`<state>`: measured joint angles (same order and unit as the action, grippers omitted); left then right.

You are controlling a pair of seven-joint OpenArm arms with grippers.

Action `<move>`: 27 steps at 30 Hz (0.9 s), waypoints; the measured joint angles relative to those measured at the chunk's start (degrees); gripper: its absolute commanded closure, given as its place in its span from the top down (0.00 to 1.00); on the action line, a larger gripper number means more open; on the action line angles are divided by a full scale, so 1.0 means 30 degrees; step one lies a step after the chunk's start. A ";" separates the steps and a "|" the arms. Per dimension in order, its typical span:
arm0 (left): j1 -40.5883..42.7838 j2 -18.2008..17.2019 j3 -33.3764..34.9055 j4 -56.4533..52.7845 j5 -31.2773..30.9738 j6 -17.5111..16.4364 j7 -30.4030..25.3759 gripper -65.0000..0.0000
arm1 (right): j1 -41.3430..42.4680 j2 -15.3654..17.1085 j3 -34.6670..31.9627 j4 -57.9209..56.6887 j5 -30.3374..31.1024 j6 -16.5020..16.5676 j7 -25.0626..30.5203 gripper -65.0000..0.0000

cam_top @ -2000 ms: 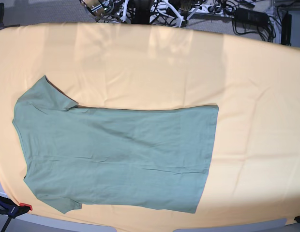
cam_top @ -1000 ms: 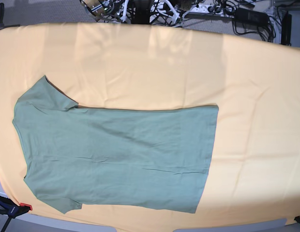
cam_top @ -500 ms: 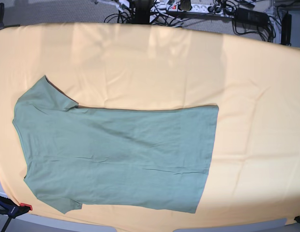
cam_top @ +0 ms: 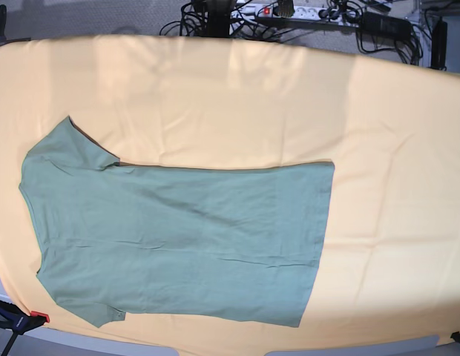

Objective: Fold the T-shirt properly

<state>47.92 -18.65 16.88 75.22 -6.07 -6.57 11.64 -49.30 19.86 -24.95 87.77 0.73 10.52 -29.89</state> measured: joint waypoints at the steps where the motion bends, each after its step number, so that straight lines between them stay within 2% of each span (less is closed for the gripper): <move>1: 0.0401 -0.0321 -0.0029 0.0838 0.0044 0.0189 0.0313 0.00 | -0.0648 0.0423 0.0000 0.1064 0.0036 -0.0619 0.0109 0.00; 5: 0.2382 -0.1151 -0.1209 0.4175 0.0022 0.0321 0.1617 0.00 | -0.3126 0.1494 -0.0007 0.4947 -0.1887 -0.2244 -0.1348 0.00; 11: 0.5144 -0.1821 -0.4823 0.9537 -0.0539 0.0095 0.2747 0.00 | -0.6295 0.2637 0.0000 0.9806 -0.4590 -0.4707 -0.1552 0.00; 14: 0.6244 -0.1814 -0.6688 1.1723 -0.1035 -0.0481 0.2863 0.00 | -0.7402 0.2616 0.0007 1.1315 -0.5661 -0.5501 -0.1647 0.00; 17: 0.7038 -0.1821 -0.8065 1.3355 -0.1741 -0.0976 0.3126 0.00 | -0.8065 0.2572 -0.0022 1.2466 -0.6725 -0.6564 -0.2514 0.00; 24: 0.6572 -0.1792 -0.9712 1.5824 -0.1654 -0.0903 0.2936 0.00 | -0.8007 0.2579 -0.0022 1.4039 -1.0681 -0.9406 -0.2914 0.00; 27: 0.5960 -0.1792 -1.0018 1.5919 -0.1617 -0.0962 0.3082 0.00 | -0.7577 0.2565 -0.0022 1.4579 -1.2444 -1.0040 -0.3089 0.00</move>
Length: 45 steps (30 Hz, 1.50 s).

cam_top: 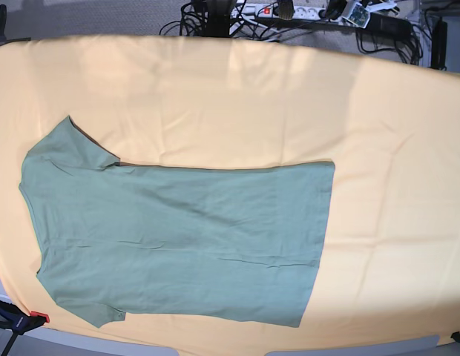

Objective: Fold the T-shirt properly

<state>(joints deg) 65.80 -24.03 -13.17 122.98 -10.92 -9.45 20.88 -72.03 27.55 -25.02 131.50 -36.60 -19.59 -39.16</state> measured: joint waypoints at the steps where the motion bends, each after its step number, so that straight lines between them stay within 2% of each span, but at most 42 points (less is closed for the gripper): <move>1: -0.0393 -0.0044 -0.0036 0.0000 0.0007 0.0000 -0.0022 0.00 | 0.0342 0.0007 0.0000 0.0168 -0.0488 -0.0124 -0.0007 0.00; 3: -0.1115 -0.0393 -0.0095 0.0000 0.0015 0.0007 -0.0066 0.00 | 0.1253 0.0015 0.0007 0.0437 -0.1013 0.0204 0.0029 0.00; 5: -0.1902 -0.0772 -0.0102 0.0000 0.0503 -0.0131 -0.0095 0.00 | 0.2623 0.0007 0.0029 0.0444 -0.1129 0.1851 0.0226 0.00; 8: -0.3322 -0.1494 -0.0087 -0.0007 0.2004 -0.0998 -0.0051 0.00 | 0.4728 0.0000 0.0000 0.0430 -0.0408 0.3264 0.0801 0.00; 14: -0.6776 -0.3723 -0.0015 -0.0066 0.2572 -0.1166 -0.0138 0.00 | 0.9457 -0.0044 0.0306 0.0415 -0.0138 0.4371 0.0969 0.00; 18: -0.8918 -0.4823 0.0000 -0.0816 0.2616 -0.1246 -0.1581 0.00 | 1.0972 -0.0051 0.2426 0.0415 0.2302 0.5734 0.0962 0.00; 19: -0.9457 -0.5064 0.0000 -0.1129 0.2623 -0.1690 -0.1894 0.00 | 1.1256 -0.0044 0.3220 0.0408 0.3096 0.6098 0.1122 0.00; 21: -1.0499 -0.5668 0.0051 -0.1974 0.2659 -0.3643 -0.2871 0.00 | 1.1489 -0.0044 0.4932 0.0379 0.4517 0.6958 0.1982 0.00; 23: -1.1577 -0.6404 0.0532 -0.3038 0.2718 -0.5049 -0.3803 0.00 | 1.1438 -0.0044 0.6360 0.0087 0.6229 0.8102 0.2412 0.00; 26: -1.3566 -0.7628 0.2157 -0.5049 0.3563 -0.6506 -0.5472 0.00 | 1.1315 -0.0102 0.7759 -0.0699 0.8240 0.9537 0.2528 0.00; 27: -1.4331 -0.8007 0.2922 -0.5697 0.4109 -0.6827 -0.6098 0.06 | 1.1329 -0.0095 0.8072 -0.0969 0.8663 0.9879 0.2739 0.00; 28: -1.5169 -0.8378 0.3825 -0.6360 0.4554 -0.6987 -0.6688 0.17 | 1.1351 -0.0058 0.8284 -0.1297 0.8874 1.0214 0.3067 0.02; 30: -1.7056 -0.8939 0.5850 -0.7592 0.5421 -0.7053 -0.7468 0.38 | 1.1446 -0.0095 0.8378 -0.2025 0.9020 1.0520 0.3672 0.19; 32: -1.9030 -0.9122 0.7912 -0.8706 0.6193 -0.6951 -0.7541 0.51 | 1.1526 -0.0109 0.8371 -0.2696 0.9034 1.1089 0.3883 0.35; 34: -2.0844 -0.9100 0.9967 -0.9646 0.6251 -0.6659 -0.7970 0.52 | 1.1642 -0.0131 0.8364 -0.3381 0.9034 1.1570 0.3861 0.44; 36: -2.2775 -0.9034 1.1919 -1.0367 0.6674 -0.6280 -0.8145 0.52 | 1.1905 -0.0131 0.8357 -0.3883 0.9063 1.1781 0.3854 0.45; 38: -2.4502 -0.8852 1.3733 -1.1045 0.7053 -0.5421 -0.8123 0.52 | 1.2254 -0.0138 0.8357 -0.4379 0.9041 1.1781 0.3883 0.45; 41: -2.6432 -0.8517 1.5708 -1.1730 0.7074 -0.5479 -0.8116 0.52 | 1.2713 -0.0131 0.8371 -0.4998 0.9049 1.1766 0.3854 0.45; 45: -2.8356 -0.7424 1.7420 -1.2866 0.7286 -0.5406 -0.8189 0.52 | 1.3049 -0.0051 0.8357 -0.5333 0.9056 1.1781 0.3781 0.45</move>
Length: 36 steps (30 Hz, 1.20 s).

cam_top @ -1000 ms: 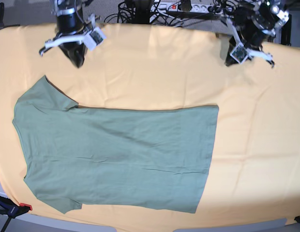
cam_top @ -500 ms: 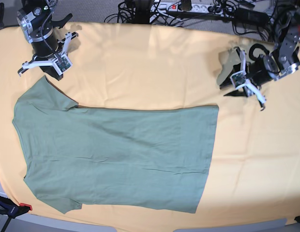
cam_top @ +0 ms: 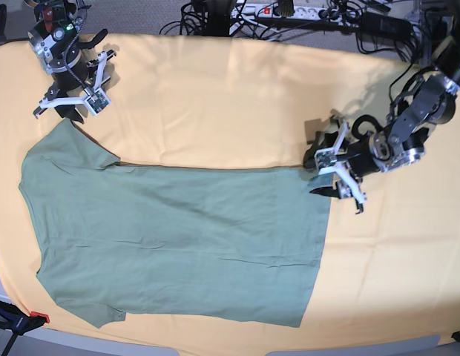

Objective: Fold the T-shirt properly

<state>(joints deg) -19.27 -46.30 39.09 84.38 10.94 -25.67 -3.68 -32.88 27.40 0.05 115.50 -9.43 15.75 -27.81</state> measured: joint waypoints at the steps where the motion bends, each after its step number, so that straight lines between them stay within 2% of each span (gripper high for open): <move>1: -0.0386 0.0270 0.0306 -0.0357 0.0095 0.0015 -0.0109 0.52 | 0.0102 0.0153 0.0000 -0.0044 0.0022 0.0000 -0.0007 0.45; 6: -0.1843 0.1523 0.1246 -0.2222 0.0146 0.0131 -0.0641 0.52 | 0.0175 0.1115 0.0000 -0.0044 -0.0044 -0.0226 -0.0321 0.45; 7: -0.1953 0.1683 0.1290 -0.2448 0.0124 0.0146 -0.0721 0.50 | 0.0109 0.1253 0.0000 -0.0044 -0.0036 -0.0211 -0.0313 0.45; 8: -0.2004 0.1763 0.1311 -0.2586 0.0080 0.0197 -0.0736 0.42 | 0.0109 0.1406 0.0000 -0.0044 -0.0029 -0.0197 -0.0313 0.46; 11: -0.1931 0.1792 0.1377 -0.2608 0.0160 0.0058 -0.0546 0.07 | 0.0131 0.1770 0.0000 -0.0044 0.0313 -0.0168 -0.0291 0.52; 12: -0.1880 0.1800 0.1384 -0.2608 0.0153 0.0058 -0.0444 0.00 | 0.0168 0.1923 0.0000 -0.0044 0.0321 -0.0168 -0.0291 0.54; 17: -0.1887 0.1821 0.1392 -0.2586 0.0146 0.0488 0.0073 0.00 | 0.0619 0.2259 0.0000 -0.0532 0.0372 0.0015 -0.0051 0.54; 26: -0.1880 0.1763 0.1399 -0.2572 -0.0182 0.0583 0.0226 0.00 | 0.3249 0.2339 0.0007 -0.4969 0.0823 0.0648 0.0656 0.53; 27: -0.1887 0.1749 0.1399 -0.2594 -0.0284 0.0576 0.0233 0.00 | 0.3366 0.2375 0.0007 -0.5151 0.0816 0.0678 0.0721 0.49; 28: -0.1887 0.1741 0.1399 -0.2594 -0.0379 0.0576 0.0248 0.00 | 0.3526 0.2397 0.0007 -0.5253 0.0816 0.0736 0.0692 0.40; 31: -0.1894 0.1734 0.1399 -0.2586 -0.0729 0.0576 0.0415 0.00 | 0.3599 0.2608 0.0000 -0.5289 0.0831 0.0678 0.0561 0.00; 33: -0.1894 0.1719 0.1399 -0.2353 -0.1209 0.0568 0.0998 0.00 | 0.3555 0.2994 0.0000 -0.5238 0.0816 -0.0087 0.0576 0.00; 36: -0.1894 0.1596 0.1413 -0.1770 -0.1574 0.0561 0.1974 0.00 | 0.3453 0.3606 -0.0087 -0.4779 0.0925 -0.0918 -0.0452 0.00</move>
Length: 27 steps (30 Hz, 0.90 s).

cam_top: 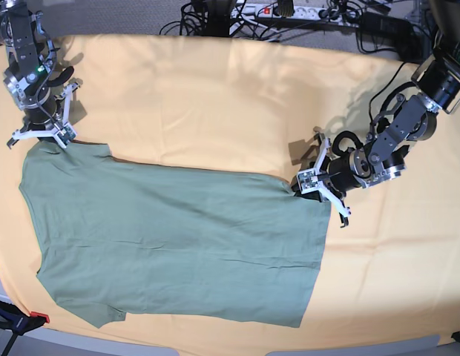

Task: Fold the T-shirt properly
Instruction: 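Pull the grasped shirt edge toward the robot base with both grippers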

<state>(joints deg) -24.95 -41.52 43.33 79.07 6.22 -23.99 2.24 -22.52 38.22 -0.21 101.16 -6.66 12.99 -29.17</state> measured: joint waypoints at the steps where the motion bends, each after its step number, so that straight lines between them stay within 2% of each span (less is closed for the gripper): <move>1: 0.0015 -0.0219 0.0044 0.0357 -0.0015 -0.0146 0.0204 0.00 | -0.0080 0.0255 0.0000 0.0379 0.0036 -0.0058 -0.0415 0.00; 4: 0.0160 -0.1217 0.0058 0.1676 -0.0146 -0.0991 0.0510 0.00 | -0.0051 0.1129 0.0000 0.1698 0.1727 -0.0109 -0.2047 0.00; 7: 0.0226 -0.2193 0.0153 0.3147 -0.0874 -0.1523 0.1239 0.00 | -0.0022 0.1770 0.0000 0.2827 0.3089 0.0772 -0.3614 0.00; 12: 0.0226 -0.3912 0.0160 0.5355 -0.2703 -0.2142 0.2171 0.00 | -0.0095 0.2397 0.0000 0.3563 0.4029 0.0852 -0.4663 0.00; 18: 0.0787 -0.6091 0.0160 0.7410 -0.3483 -0.3155 0.2550 0.00 | -0.1239 0.2382 0.0000 0.3672 0.5027 0.1341 -0.5799 0.00; 27: 0.3381 -0.7410 0.0160 0.9777 -0.3359 -0.3198 0.2492 0.00 | -0.4845 0.2397 0.0000 0.6652 0.4488 0.0401 -0.6652 0.00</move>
<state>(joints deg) -14.81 -63.75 43.81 108.40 -3.86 -33.58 9.72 -37.06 45.41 -0.21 121.12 6.81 14.20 -49.12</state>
